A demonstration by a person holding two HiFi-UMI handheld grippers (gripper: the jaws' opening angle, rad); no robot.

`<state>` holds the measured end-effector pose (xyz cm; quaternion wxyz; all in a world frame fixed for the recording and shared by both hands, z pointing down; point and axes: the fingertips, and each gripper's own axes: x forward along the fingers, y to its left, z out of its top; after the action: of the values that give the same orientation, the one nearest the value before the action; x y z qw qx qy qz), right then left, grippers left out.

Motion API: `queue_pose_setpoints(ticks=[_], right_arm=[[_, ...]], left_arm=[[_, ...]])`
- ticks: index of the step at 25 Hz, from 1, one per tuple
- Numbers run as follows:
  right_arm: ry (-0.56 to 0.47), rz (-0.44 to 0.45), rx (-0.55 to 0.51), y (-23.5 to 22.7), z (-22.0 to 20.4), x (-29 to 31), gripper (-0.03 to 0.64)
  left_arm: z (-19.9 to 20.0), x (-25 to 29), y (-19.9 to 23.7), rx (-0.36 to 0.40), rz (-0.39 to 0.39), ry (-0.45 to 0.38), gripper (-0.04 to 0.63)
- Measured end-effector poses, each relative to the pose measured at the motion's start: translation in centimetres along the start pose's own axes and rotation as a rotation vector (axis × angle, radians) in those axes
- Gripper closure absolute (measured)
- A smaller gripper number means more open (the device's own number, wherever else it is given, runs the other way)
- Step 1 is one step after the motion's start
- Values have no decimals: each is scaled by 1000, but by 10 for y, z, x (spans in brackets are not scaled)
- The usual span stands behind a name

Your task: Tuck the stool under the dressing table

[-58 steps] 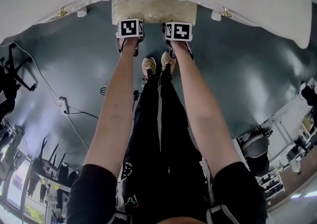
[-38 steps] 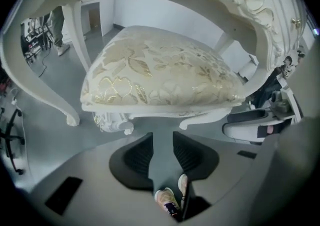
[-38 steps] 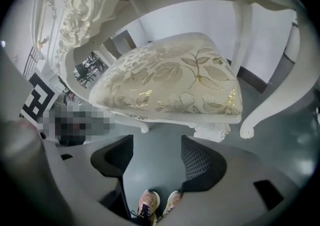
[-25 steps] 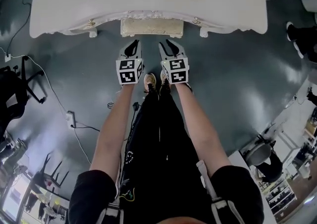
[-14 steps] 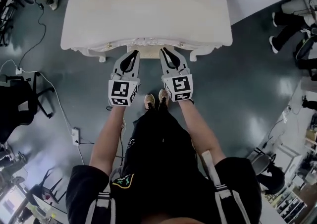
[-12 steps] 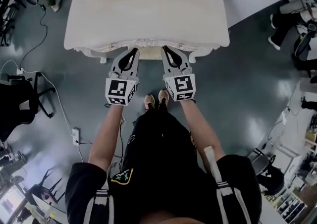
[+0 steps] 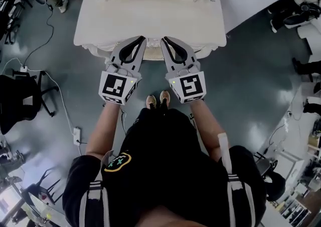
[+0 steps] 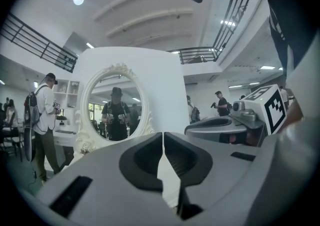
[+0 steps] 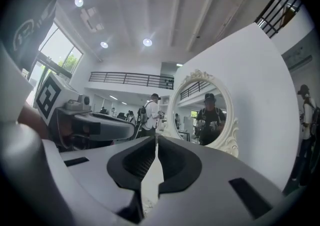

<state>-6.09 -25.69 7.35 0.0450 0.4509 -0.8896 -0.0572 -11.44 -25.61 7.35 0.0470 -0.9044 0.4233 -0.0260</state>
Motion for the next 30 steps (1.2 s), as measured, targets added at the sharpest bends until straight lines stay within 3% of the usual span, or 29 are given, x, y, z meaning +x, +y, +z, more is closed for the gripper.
queue_pose_setpoints(ticks=[6, 30], right_arm=[[-34, 6, -12, -3, 14, -6, 581], [-36, -8, -28, -24, 10, -5, 598]], left_arm=[[20, -3, -4, 33, 17, -42, 566], [8, 20, -12, 59, -2, -10, 575]])
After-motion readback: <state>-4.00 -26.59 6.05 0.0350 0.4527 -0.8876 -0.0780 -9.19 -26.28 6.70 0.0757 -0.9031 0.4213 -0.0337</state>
